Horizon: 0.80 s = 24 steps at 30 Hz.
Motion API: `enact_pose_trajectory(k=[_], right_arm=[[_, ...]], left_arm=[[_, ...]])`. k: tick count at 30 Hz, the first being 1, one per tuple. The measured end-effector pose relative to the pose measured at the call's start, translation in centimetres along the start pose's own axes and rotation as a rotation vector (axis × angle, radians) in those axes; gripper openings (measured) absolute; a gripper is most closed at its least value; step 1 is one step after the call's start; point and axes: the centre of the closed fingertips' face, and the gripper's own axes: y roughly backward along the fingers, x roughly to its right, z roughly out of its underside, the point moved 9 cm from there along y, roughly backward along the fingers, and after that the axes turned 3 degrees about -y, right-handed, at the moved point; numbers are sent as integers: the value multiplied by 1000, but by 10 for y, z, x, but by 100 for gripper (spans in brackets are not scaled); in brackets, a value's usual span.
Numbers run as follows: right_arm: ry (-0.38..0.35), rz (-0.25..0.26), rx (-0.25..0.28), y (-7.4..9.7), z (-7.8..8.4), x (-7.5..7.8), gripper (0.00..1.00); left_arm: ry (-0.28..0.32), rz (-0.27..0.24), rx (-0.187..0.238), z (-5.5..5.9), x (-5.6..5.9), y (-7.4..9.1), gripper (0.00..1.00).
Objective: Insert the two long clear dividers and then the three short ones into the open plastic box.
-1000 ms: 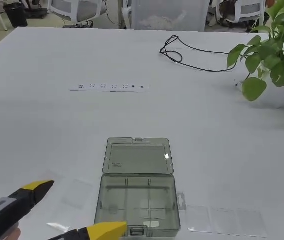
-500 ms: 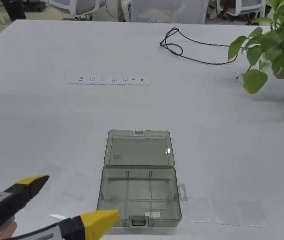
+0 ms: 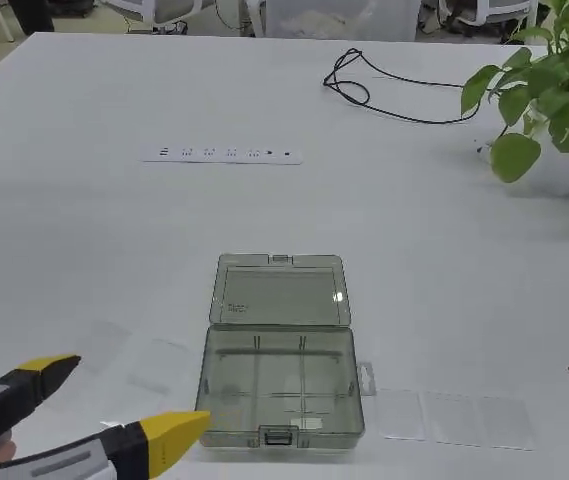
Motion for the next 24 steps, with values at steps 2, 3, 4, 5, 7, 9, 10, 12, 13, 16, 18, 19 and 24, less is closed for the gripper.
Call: enact_pose_trajectory(k=[2, 3, 4, 5, 7, 9, 10, 12, 13, 16, 18, 19, 24], right_arm=[[-2, 0, 0, 0, 1, 0, 100], [-3, 0, 0, 0, 1, 0, 100], [-5, 0, 0, 1, 1, 0, 100], [-6, 1, -1, 1, 2, 0, 100], [-10, 4, 0, 2, 2, 0, 100], [-13, 5, 2, 2, 3, 0, 100], [-16, 7, 4, 2, 3, 0, 100], [-22, 7, 3, 3, 4, 0, 100], [-23, 7, 2, 3, 5, 0, 100], [-25, 5, -1, 2, 6, 0, 100], [-26, 2, -2, 1, 6, -1, 100], [-26, 0, -3, 1, 7, -1, 100], [-27, -5, -9, -1, 7, -1, 100]], left_arm=[[-13, -2, -11, 0, -4, -2, 92], [-18, -6, -28, 0, -8, -4, 91], [-19, -6, -31, 1, -9, -5, 91], [-26, -6, -41, 1, -12, -7, 91], [-34, -10, -67, 3, -20, -11, 89], [-17, -6, -96, 6, -25, -14, 85], [-17, 5, -101, 7, -27, -15, 84], [-16, -5, -137, 12, -33, -19, 83], [-34, -7, -158, 14, -36, -22, 83], [-81, -15, -219, 21, -43, -29, 79], [-78, -24, -262, 26, -47, -34, 77], [-83, -16, -270, 28, -49, -36, 77], [-86, -13, -336, 35, -57, -46, 73]])
